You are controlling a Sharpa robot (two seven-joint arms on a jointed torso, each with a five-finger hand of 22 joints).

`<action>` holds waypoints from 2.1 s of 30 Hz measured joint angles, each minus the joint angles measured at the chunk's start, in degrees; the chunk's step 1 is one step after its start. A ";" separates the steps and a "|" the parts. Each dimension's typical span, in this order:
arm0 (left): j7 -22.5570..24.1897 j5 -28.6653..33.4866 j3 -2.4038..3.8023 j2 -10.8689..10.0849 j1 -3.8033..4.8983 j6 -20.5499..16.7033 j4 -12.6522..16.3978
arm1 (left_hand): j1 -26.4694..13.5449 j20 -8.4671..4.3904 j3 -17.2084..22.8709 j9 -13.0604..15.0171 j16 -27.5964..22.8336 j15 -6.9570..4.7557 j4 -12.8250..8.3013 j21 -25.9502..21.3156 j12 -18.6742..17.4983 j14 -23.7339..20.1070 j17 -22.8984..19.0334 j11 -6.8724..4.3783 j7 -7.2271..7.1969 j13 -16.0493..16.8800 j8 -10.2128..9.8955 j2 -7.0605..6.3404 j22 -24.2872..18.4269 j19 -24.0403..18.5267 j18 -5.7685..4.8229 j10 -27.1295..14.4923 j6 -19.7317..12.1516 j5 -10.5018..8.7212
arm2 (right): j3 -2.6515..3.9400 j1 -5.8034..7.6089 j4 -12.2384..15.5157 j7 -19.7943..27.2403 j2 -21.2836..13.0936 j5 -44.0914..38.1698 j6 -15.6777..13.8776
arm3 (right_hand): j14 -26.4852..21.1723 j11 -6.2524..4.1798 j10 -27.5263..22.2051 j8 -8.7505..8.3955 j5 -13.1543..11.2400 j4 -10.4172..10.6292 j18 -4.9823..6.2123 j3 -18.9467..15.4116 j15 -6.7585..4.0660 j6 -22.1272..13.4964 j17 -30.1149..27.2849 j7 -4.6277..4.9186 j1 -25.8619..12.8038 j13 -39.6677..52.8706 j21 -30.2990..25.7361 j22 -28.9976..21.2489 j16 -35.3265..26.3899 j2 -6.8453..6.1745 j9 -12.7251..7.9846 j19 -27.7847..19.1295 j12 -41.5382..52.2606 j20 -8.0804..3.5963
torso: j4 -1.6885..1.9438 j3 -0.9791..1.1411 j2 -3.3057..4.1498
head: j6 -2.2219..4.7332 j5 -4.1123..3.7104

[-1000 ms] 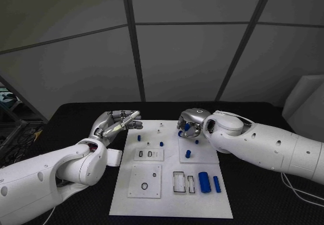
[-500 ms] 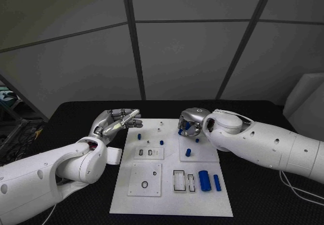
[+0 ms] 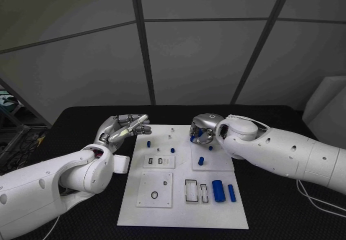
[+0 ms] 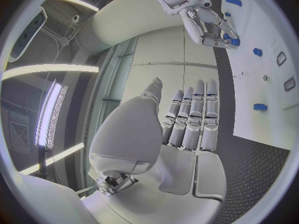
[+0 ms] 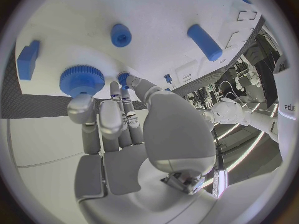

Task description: Assemble the parts on the task board

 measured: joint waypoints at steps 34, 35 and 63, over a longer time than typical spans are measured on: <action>-0.17 0.61 0.04 -0.33 0.02 -0.01 -0.15 | 0.00 0.00 -0.16 0.01 -0.21 0.21 -0.16 0.22 -0.36 -0.21 0.07 0.00 0.19 0.00 -0.41 0.00 -0.01 0.00 0.00 0.00 0.20 0.00 | 0.02 0.26 -3.08 -2.30 5.11 1.12 -12.29 | -0.21 -0.71 2.55 0.32 -2.23 1.19 0.01 1.49 -0.63 2.56 3.12 -0.71 0.22 0.22 2.72 4.25 2.88 0.21 0.41 2.04 0.25 -0.20 | 0.31 0.02 0.31 | 0.94 0.23; -0.17 0.61 0.04 -0.28 0.02 -0.01 -0.15 | 0.00 0.00 -0.16 0.00 -0.21 0.21 -0.16 0.22 -0.36 -0.21 0.07 0.00 0.19 0.00 -0.41 0.00 -0.02 0.00 -0.01 0.00 0.20 0.00 | 0.02 0.26 -3.43 -2.32 5.53 1.12 -12.58 | -0.21 -0.71 2.55 0.31 -2.24 1.19 0.02 1.49 -0.63 2.56 3.12 -0.71 0.22 0.22 2.90 4.25 2.88 0.21 0.40 2.04 0.25 -0.20 | 0.31 0.03 0.33 | 0.95 0.20; -0.48 0.68 0.05 0.65 0.52 0.08 -0.45 | 0.00 0.21 -0.15 0.01 -0.48 0.21 -0.16 0.22 -0.36 -0.21 0.12 0.00 0.19 0.01 -0.41 0.00 -0.02 -0.21 0.00 0.00 0.20 0.00 | 0.00 0.33 -12.24 0.37 12.75 2.79 -13.63 | -0.21 -0.71 2.55 0.43 -2.27 1.51 0.02 1.81 -0.62 2.71 3.48 -0.49 0.21 0.21 2.90 4.44 3.32 0.21 0.38 2.04 0.25 -0.20 | 0.53 -0.01 0.55 | 0.20 0.08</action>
